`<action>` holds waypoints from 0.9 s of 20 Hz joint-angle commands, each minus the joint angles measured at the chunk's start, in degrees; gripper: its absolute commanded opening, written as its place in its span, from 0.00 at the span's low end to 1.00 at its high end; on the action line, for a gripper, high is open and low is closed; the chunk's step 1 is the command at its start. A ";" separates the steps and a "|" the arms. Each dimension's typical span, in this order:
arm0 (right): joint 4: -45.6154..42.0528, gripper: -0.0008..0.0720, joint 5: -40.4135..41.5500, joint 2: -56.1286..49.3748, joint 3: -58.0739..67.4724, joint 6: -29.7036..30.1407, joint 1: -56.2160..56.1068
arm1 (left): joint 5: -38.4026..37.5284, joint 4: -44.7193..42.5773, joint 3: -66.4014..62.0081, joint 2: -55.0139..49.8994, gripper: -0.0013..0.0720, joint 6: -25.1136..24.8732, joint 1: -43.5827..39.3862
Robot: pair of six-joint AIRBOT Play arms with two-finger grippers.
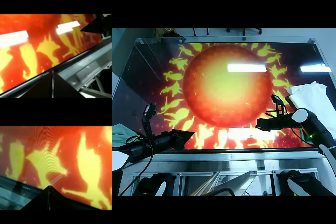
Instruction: Fold the shirts.
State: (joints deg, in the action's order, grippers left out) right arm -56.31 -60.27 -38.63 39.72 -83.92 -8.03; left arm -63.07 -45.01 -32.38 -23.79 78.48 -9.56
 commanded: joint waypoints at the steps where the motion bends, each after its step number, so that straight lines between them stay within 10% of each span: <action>1: 0.02 0.03 0.02 0.04 -0.04 -0.04 -0.04 | 0.04 -0.35 0.02 0.09 0.04 0.07 -0.04; 4: 0.02 0.03 0.02 0.04 -0.04 -0.04 -0.04 | -3.67 -12.09 -1.99 0.09 0.04 5.99 1.11; 8: 0.00 0.03 0.02 0.04 -0.04 -0.07 -0.04 | -13.66 -48.74 -8.90 0.09 0.04 16.70 9.62; 9: 0.02 0.03 0.02 0.04 -0.04 -0.04 -0.04 | -13.57 -56.61 -9.31 0.09 0.20 16.68 13.03; 10: 0.00 0.03 0.02 0.04 -0.04 -0.04 -0.04 | -12.26 -62.10 -8.92 0.09 0.80 16.74 16.61; 11: 0.02 0.03 0.02 0.04 -0.04 -0.04 -0.04 | -9.90 -65.40 -7.72 0.00 0.97 16.98 21.20; 18: 0.00 0.03 0.02 0.04 -0.04 -0.04 -0.02 | 4.66 -60.00 1.73 -13.97 0.97 16.96 44.48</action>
State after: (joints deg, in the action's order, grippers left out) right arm -56.31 -60.23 -38.63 39.70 -83.94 -8.03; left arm -64.97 -104.29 -33.43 -31.46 95.04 27.81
